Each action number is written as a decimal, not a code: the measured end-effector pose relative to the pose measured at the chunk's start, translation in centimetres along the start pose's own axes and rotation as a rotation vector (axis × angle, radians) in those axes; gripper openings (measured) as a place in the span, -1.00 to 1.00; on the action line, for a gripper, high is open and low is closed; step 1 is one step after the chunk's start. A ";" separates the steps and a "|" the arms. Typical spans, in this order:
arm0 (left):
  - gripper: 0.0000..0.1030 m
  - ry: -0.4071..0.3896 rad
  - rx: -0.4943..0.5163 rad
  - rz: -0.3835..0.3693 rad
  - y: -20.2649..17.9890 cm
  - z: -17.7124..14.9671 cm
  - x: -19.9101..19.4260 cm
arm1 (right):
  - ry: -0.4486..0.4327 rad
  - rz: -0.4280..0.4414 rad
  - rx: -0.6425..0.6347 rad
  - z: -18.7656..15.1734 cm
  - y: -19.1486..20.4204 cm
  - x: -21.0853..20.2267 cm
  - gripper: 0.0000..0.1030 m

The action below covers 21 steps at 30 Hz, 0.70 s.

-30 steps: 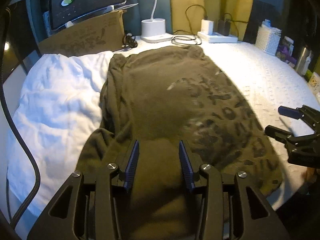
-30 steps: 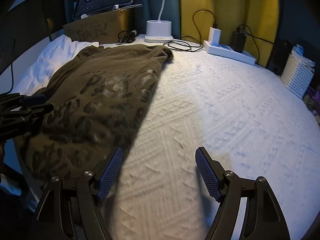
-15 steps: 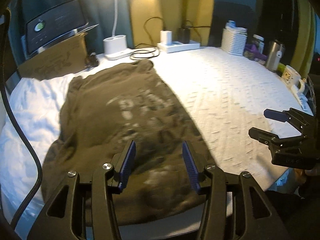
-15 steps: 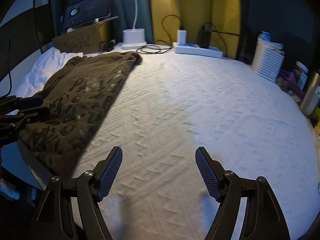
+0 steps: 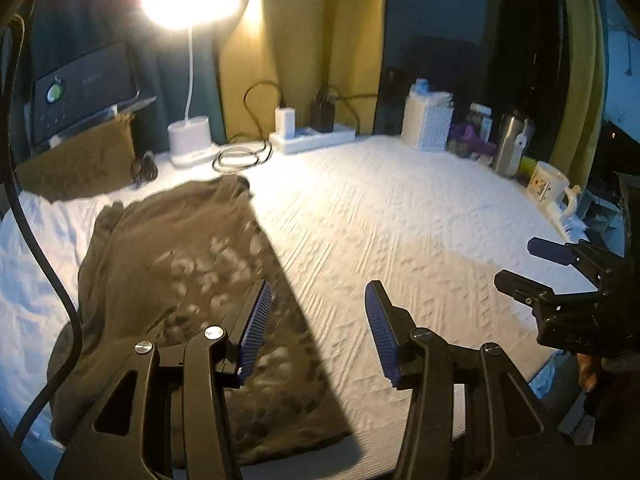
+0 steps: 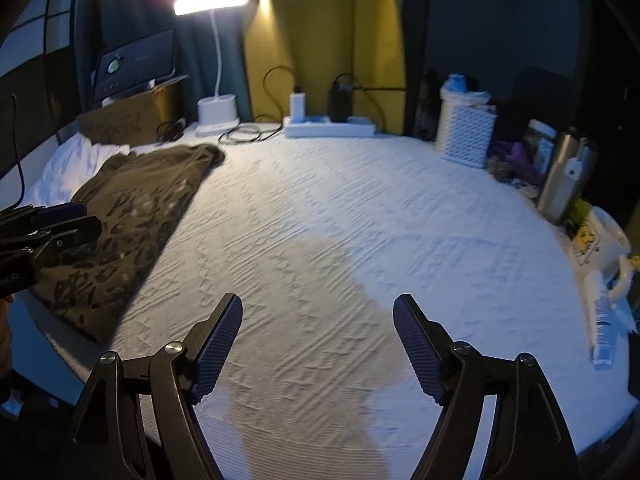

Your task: Fold small clothes

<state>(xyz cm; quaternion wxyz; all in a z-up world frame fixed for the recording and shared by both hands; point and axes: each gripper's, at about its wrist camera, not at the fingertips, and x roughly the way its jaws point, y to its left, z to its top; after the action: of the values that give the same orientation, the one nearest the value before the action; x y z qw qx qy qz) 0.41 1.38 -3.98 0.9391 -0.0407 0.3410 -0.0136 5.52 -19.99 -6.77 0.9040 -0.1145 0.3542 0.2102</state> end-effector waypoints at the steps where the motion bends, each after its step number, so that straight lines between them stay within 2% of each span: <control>1: -0.05 -0.007 0.001 0.002 -0.1 0.2 -0.1 | -0.008 -0.006 0.002 0.1 -0.2 -0.4 0.62; 6: 0.00 -0.051 0.001 0.019 -0.5 1.3 -1.4 | -0.075 -0.041 0.004 1.1 -1.3 -3.0 0.70; 9: 0.31 -0.081 0.026 0.057 -0.8 1.8 -2.2 | -0.117 -0.053 -0.001 1.8 -1.6 -4.7 0.71; 12: 0.37 -0.136 0.052 0.074 -1.2 2.3 -3.5 | -0.152 -0.055 -0.006 2.5 -1.5 -6.1 0.72; 14: 0.48 -0.165 0.058 0.072 -1.2 2.7 -4.2 | -0.185 -0.049 -0.006 3.1 -1.4 -7.1 0.73; 16: 0.69 -0.201 0.056 0.080 -1.2 3.0 -5.1 | -0.210 -0.050 -0.010 3.4 -1.2 -8.1 0.73; 21: 0.73 -0.262 0.050 0.099 -0.7 3.6 -6.6 | -0.256 -0.069 -0.037 4.1 -0.5 -9.7 0.74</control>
<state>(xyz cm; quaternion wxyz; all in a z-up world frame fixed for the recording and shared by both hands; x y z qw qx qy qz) -2.35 1.22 3.05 0.9758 -0.0019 0.2168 0.0295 1.75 -21.86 2.88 0.9463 -0.1153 0.2279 0.1982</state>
